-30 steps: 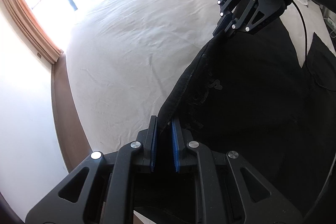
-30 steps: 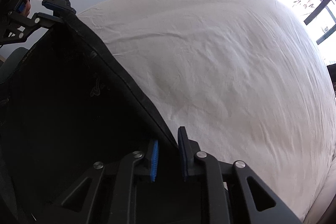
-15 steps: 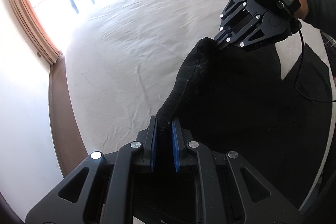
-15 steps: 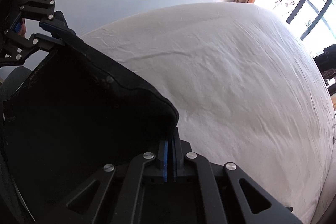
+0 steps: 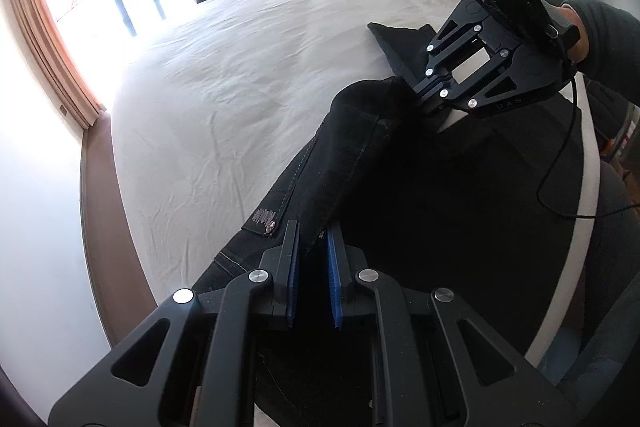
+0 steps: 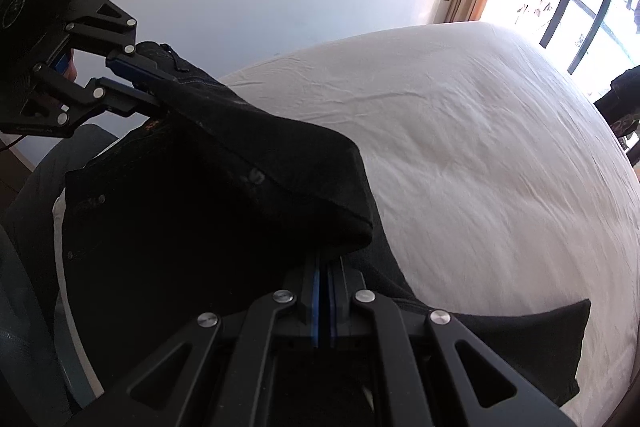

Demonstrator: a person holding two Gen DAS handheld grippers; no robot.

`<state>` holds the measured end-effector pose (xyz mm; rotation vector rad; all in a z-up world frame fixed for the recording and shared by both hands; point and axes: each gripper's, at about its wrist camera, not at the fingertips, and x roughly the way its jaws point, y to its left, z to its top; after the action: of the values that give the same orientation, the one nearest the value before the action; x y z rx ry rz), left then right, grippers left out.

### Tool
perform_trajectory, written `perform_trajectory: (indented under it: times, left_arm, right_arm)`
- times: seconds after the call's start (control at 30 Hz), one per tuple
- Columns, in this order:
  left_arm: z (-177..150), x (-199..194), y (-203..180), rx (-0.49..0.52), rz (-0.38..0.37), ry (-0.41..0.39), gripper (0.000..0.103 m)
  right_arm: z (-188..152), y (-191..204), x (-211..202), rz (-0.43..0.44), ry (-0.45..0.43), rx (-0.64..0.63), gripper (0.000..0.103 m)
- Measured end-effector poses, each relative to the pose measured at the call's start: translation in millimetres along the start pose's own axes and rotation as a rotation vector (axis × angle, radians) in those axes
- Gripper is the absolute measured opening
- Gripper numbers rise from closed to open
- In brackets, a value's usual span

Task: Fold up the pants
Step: 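Lift the waistband with both tools and fold it over toward the hems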

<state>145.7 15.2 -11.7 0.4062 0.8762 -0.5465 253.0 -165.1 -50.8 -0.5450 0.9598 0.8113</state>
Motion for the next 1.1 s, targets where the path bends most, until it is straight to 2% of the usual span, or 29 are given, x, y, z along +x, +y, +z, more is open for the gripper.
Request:
perform_trajectory:
  times: [0.3,0.47,0.63,0.77,0.97,1.1]
  left_arm:
    - [-48.8,-6.5,-46.2,0.045,-0.064,0.064,0.011]
    - [-75.4,-6.4,-77.3,0.1,-0.093,0.111,0.011]
    - [-100.3,-3.0,-92.8,0.149,-0.11,0.156,0.011]
    - [-118.3,-5.5,-100.3,0.191,-0.126,0.172,0.011]
    - [-128.8,0.0,-106.1,0.233,-0.115,0.186,0.011]
    - [-135.5,-17.4,-108.9,0.24,-0.137,0.189,0.011]
  right_arm:
    - [-68.6,46.5,-39.0,-0.058,0.003,0.036,0.004]
    - [-93.4,85.3,-34.6,-0.1,0.009,0.024,0.004]
    - [-120.4,132.0,-28.3,-0.124,0.035,-0.007,0.004]
    - [-129.9,164.7,-16.4,-0.152,0.064,-0.041,0.004]
    - [-134.7,183.0,-7.3,-0.163,0.063,-0.023,0.004]
    - [-142.3,195.5,-1.9,-0.184,0.08,-0.046,0.004]
